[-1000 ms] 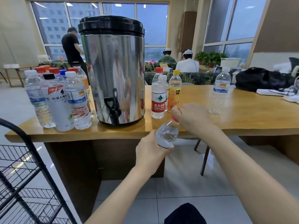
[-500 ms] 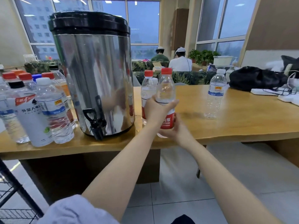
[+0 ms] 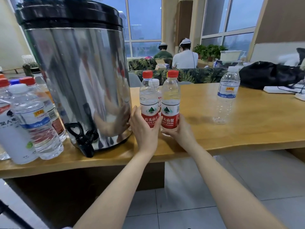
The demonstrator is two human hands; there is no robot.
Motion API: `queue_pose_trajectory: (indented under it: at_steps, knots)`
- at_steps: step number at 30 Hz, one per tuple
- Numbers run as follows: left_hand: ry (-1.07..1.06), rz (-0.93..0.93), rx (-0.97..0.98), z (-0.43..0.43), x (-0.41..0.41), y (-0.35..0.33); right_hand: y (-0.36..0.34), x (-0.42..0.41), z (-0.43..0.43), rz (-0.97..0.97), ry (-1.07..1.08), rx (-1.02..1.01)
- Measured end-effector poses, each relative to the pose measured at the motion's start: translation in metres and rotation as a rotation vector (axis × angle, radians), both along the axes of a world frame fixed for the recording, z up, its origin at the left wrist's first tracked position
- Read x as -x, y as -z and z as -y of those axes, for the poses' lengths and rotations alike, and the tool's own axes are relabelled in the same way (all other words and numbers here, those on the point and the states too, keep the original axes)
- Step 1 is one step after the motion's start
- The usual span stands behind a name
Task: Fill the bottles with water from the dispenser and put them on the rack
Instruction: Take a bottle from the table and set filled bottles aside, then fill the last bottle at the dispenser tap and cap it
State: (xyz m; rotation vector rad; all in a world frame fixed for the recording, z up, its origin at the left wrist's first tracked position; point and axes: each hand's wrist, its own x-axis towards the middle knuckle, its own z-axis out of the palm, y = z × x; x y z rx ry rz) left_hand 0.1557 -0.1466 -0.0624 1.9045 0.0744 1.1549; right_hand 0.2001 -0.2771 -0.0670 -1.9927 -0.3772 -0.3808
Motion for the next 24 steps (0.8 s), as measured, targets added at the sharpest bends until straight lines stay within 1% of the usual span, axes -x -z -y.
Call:
queue_pose_trajectory:
  at_steps: [3,5,8,10,13,16,18,22,24]
  knots:
    - [-0.021,0.082,-0.07,0.006,-0.002,0.001,0.002,-0.002,0.011,0.009,0.12,0.161]
    - [-0.01,0.149,-0.145,0.014,-0.003,0.0,0.002,0.002,0.026,0.082,0.227,0.1]
    - [0.147,0.233,-0.339,0.035,-0.008,-0.001,0.001,0.004,0.059,0.226,0.435,-0.096]
    - [0.29,0.213,-0.456,0.053,-0.014,-0.001,-0.001,-0.004,0.082,0.251,0.56,-0.179]
    - [0.427,0.035,-0.493,0.077,-0.025,-0.001,-0.003,-0.023,0.11,0.216,0.674,-0.194]
    - [0.46,-0.062,-0.492,0.087,-0.035,0.0,-0.001,-0.046,0.13,0.143,0.68,-0.146]
    - [0.453,-0.062,-0.511,0.087,-0.039,0.002,0.001,-0.061,0.139,0.067,0.633,-0.131]
    - [0.446,-0.073,-0.515,0.087,-0.04,0.002,0.0,-0.081,0.148,-0.05,0.51,-0.198]
    - [0.455,-0.084,-0.536,0.088,-0.039,0.002,-0.001,-0.084,0.149,-0.107,0.478,-0.179]
